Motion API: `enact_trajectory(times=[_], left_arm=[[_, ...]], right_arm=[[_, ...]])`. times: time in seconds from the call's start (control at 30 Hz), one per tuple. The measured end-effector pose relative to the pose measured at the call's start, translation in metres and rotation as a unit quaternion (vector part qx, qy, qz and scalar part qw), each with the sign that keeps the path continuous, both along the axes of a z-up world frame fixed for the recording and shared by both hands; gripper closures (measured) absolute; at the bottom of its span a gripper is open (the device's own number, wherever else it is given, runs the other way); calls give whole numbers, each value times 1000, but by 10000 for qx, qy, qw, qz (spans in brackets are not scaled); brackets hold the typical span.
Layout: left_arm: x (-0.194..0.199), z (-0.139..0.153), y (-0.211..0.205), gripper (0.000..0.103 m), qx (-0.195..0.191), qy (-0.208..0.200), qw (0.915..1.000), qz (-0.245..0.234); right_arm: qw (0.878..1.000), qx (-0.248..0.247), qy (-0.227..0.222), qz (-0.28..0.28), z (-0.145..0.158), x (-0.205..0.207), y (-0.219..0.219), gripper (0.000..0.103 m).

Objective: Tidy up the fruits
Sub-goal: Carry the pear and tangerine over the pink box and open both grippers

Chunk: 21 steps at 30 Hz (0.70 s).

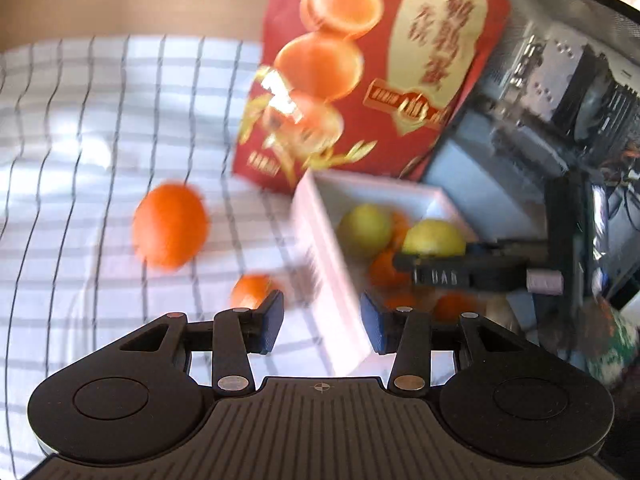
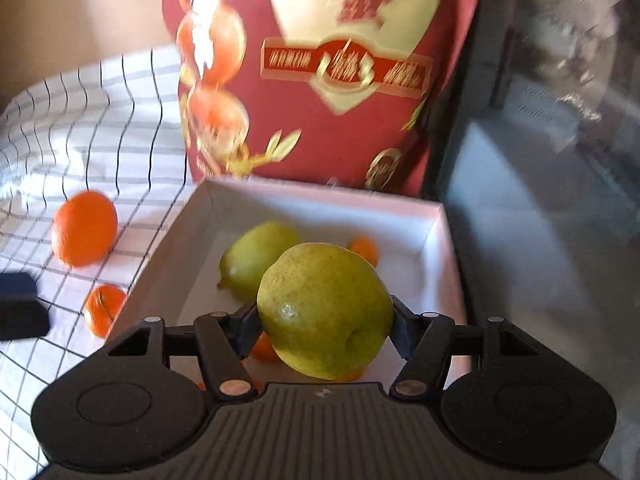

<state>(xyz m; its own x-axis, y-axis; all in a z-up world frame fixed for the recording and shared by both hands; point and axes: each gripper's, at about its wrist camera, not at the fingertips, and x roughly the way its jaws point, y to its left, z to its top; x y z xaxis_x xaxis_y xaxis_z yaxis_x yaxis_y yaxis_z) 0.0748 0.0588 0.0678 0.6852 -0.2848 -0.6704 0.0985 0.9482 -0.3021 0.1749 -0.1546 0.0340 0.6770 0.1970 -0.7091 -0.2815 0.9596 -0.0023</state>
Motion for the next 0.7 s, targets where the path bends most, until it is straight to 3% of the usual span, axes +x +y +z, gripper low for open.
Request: enact_trajectory(times=[0.17, 0.33, 0.47, 0.7], left_arm=[[-24, -18, 30, 56, -76, 270, 9994, 207], [-41, -24, 60, 56, 47, 212, 9983, 542], [-46, -29, 81, 56, 27, 270, 9967, 760], [-53, -32, 104, 57, 173, 192, 9940, 1061]], right_arm=[[9999, -170, -4, -19, -5, 2, 15, 39], [9994, -220, 152, -211, -4, 3, 17, 31], [9989, -128, 199, -417, -1, -4, 20, 31], [9975, -505, -435, -220, 33, -37, 54, 31]])
